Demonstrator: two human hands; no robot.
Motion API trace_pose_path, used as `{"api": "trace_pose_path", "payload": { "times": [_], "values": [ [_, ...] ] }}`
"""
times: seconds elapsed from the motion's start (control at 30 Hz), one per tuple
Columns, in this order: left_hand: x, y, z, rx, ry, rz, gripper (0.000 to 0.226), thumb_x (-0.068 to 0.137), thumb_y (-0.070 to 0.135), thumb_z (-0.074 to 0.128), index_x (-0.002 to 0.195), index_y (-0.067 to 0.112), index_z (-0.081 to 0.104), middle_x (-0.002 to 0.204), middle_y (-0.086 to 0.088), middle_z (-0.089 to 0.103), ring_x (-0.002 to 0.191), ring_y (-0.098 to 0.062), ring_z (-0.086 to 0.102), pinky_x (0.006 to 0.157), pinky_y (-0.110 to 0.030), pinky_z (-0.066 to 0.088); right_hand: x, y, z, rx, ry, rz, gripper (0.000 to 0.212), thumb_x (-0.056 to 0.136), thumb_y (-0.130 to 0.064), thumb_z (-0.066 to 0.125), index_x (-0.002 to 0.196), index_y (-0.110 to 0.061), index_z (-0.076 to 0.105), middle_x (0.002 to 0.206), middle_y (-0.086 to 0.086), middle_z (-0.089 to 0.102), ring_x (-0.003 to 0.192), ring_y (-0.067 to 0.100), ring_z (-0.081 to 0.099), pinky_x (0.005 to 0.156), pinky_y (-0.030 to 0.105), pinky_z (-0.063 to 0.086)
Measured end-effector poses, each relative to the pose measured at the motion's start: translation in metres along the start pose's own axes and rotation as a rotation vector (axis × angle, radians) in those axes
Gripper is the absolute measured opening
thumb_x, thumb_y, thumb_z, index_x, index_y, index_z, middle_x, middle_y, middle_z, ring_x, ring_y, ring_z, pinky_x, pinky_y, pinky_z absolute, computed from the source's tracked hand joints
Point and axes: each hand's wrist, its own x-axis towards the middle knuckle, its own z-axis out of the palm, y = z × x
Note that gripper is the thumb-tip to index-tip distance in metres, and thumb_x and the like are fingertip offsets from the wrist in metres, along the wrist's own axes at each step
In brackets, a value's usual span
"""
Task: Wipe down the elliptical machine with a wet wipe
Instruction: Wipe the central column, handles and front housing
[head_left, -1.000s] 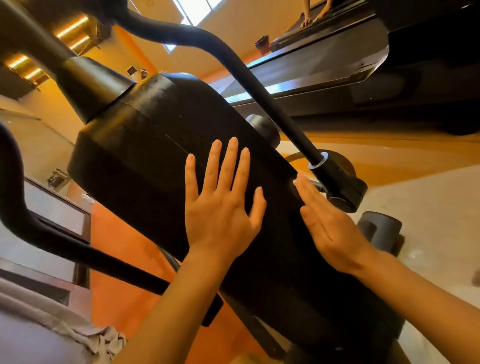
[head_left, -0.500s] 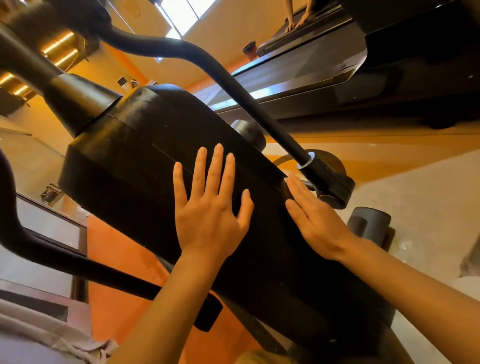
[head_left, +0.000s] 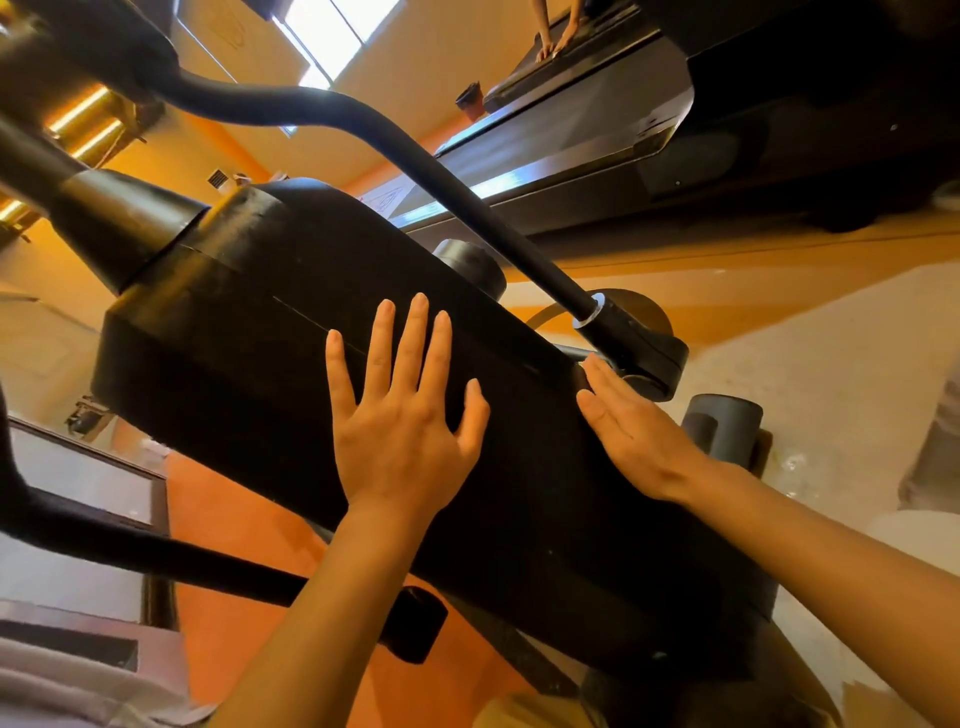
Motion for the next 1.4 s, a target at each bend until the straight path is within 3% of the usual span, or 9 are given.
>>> {"api": "trace_pose_path", "payload": {
  "times": [0.17, 0.3, 0.4, 0.57, 0.73, 0.9, 1.07, 1.17, 1.4],
  "values": [
    [-0.001, -0.001, 0.001, -0.005, 0.011, 0.013, 0.06, 0.099, 0.049, 0.036, 0.149, 0.018, 0.042, 0.158, -0.006, 0.033, 0.149, -0.028, 0.023, 0.121, -0.056, 0.009, -0.052, 0.022, 0.007, -0.05, 0.043, -0.138, 0.078, 0.088, -0.076, 0.019, 0.154, -0.036, 0.006, 0.16, -0.022, 0.002, 0.145, -0.007, 0.0, 0.115, 0.017, 0.011],
    [-0.002, -0.001, 0.001, -0.023, 0.023, 0.027, 0.059, 0.099, 0.049, 0.037, 0.148, 0.017, 0.044, 0.158, -0.006, 0.035, 0.149, -0.028, 0.025, 0.12, -0.057, 0.011, -0.079, 0.035, 0.006, -0.051, 0.042, -0.159, 0.068, 0.091, -0.072, 0.022, 0.15, -0.041, 0.006, 0.159, -0.025, 0.007, 0.145, -0.008, 0.004, 0.112, 0.007, 0.012],
    [-0.002, -0.001, 0.0, -0.035, 0.026, 0.048, 0.058, 0.099, 0.048, 0.037, 0.147, 0.017, 0.045, 0.157, -0.007, 0.037, 0.148, -0.028, 0.027, 0.12, -0.058, 0.011, -0.058, 0.036, 0.004, -0.071, 0.033, -0.045, 0.075, 0.088, -0.077, 0.015, 0.151, -0.038, 0.005, 0.159, -0.021, 0.003, 0.146, -0.004, 0.003, 0.115, 0.015, 0.01],
    [-0.002, 0.0, -0.001, -0.039, 0.013, 0.061, 0.059, 0.099, 0.05, 0.035, 0.147, 0.018, 0.046, 0.156, -0.006, 0.037, 0.148, -0.028, 0.027, 0.12, -0.058, 0.011, -0.02, 0.027, -0.003, 0.007, 0.031, 0.146, 0.086, 0.085, -0.065, 0.016, 0.155, -0.015, 0.014, 0.163, 0.001, 0.013, 0.149, 0.016, 0.012, 0.116, 0.029, 0.011],
    [-0.002, 0.0, 0.0, -0.039, 0.007, 0.061, 0.059, 0.099, 0.05, 0.036, 0.147, 0.019, 0.045, 0.157, -0.006, 0.036, 0.149, -0.028, 0.026, 0.12, -0.058, 0.01, -0.007, -0.009, 0.003, 0.013, 0.03, 0.017, 0.092, 0.085, -0.075, 0.016, 0.156, -0.018, 0.009, 0.163, -0.001, 0.008, 0.15, 0.014, 0.007, 0.119, 0.032, 0.012],
    [-0.003, -0.001, -0.001, -0.046, 0.013, 0.062, 0.059, 0.099, 0.049, 0.036, 0.147, 0.017, 0.045, 0.157, -0.007, 0.037, 0.148, -0.028, 0.026, 0.121, -0.057, 0.009, 0.006, -0.035, 0.009, 0.028, 0.027, -0.124, 0.079, 0.09, -0.066, 0.022, 0.156, -0.025, 0.005, 0.163, -0.008, 0.003, 0.148, 0.007, 0.003, 0.117, 0.026, 0.009],
    [-0.003, 0.001, -0.002, -0.049, 0.021, 0.057, 0.058, 0.1, 0.048, 0.035, 0.147, 0.017, 0.046, 0.156, -0.007, 0.038, 0.148, -0.028, 0.027, 0.121, -0.056, 0.009, -0.032, 0.024, 0.006, 0.012, 0.097, 0.081, 0.082, 0.089, -0.068, 0.018, 0.155, -0.02, 0.016, 0.161, -0.003, 0.019, 0.147, 0.011, 0.017, 0.116, 0.029, 0.019],
    [-0.003, 0.001, -0.002, -0.052, 0.013, 0.053, 0.058, 0.1, 0.049, 0.035, 0.147, 0.017, 0.046, 0.156, -0.007, 0.037, 0.148, -0.028, 0.026, 0.121, -0.057, 0.009, -0.06, 0.06, 0.005, 0.018, 0.095, 0.242, 0.085, 0.086, -0.068, 0.018, 0.156, -0.02, 0.013, 0.163, -0.003, 0.014, 0.149, 0.011, 0.011, 0.121, 0.033, 0.013],
    [-0.003, 0.001, -0.002, -0.065, 0.014, 0.053, 0.058, 0.099, 0.049, 0.036, 0.146, 0.016, 0.047, 0.156, -0.007, 0.038, 0.148, -0.028, 0.026, 0.121, -0.057, 0.009, -0.052, 0.03, 0.014, -0.041, 0.167, 0.232, 0.091, 0.085, -0.075, 0.013, 0.155, -0.018, 0.017, 0.162, 0.0, 0.016, 0.149, 0.015, 0.012, 0.121, 0.041, 0.018]
  ]
}}
